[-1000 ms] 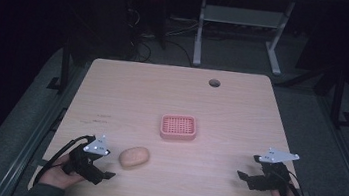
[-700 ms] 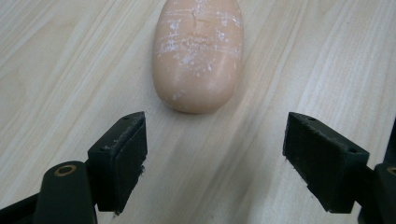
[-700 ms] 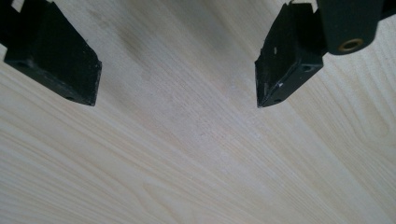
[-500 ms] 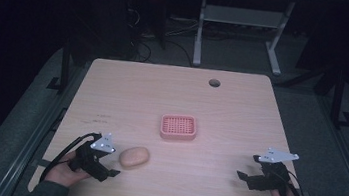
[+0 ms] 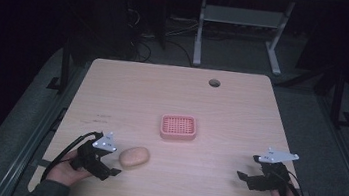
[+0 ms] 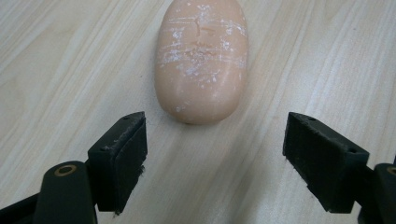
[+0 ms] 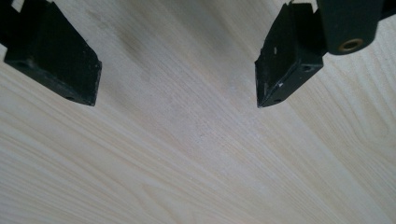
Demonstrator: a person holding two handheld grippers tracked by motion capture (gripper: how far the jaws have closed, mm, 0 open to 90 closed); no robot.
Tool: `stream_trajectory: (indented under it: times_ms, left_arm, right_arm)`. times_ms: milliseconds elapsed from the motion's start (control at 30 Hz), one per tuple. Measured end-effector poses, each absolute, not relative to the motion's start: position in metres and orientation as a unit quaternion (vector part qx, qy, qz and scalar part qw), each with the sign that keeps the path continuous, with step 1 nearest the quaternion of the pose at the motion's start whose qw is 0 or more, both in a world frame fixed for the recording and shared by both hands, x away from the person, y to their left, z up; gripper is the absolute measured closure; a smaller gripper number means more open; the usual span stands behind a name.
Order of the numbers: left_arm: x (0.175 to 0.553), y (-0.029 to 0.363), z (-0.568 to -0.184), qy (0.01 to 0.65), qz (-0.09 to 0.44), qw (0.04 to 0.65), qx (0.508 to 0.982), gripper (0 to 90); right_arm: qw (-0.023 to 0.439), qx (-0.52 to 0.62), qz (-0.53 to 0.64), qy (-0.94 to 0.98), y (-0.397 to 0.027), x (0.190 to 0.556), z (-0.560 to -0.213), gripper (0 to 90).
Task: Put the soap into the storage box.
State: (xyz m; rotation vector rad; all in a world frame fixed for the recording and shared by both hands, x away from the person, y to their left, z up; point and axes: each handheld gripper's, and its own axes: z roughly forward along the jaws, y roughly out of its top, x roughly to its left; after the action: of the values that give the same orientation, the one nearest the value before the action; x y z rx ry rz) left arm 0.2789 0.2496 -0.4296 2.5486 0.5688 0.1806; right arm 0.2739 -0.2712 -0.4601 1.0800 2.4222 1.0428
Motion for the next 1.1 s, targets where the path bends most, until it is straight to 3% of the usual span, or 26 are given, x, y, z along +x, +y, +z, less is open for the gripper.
stream_trajectory:
  times_ms: [1100]
  left_arm:
    - [0.294, 0.22, -0.432, 0.199, 0.06, 0.243, 0.948, 21.3]
  right_arm:
    - [0.146, 0.374, 0.365, 0.84, -0.272, 0.273, -0.46, 14.2]
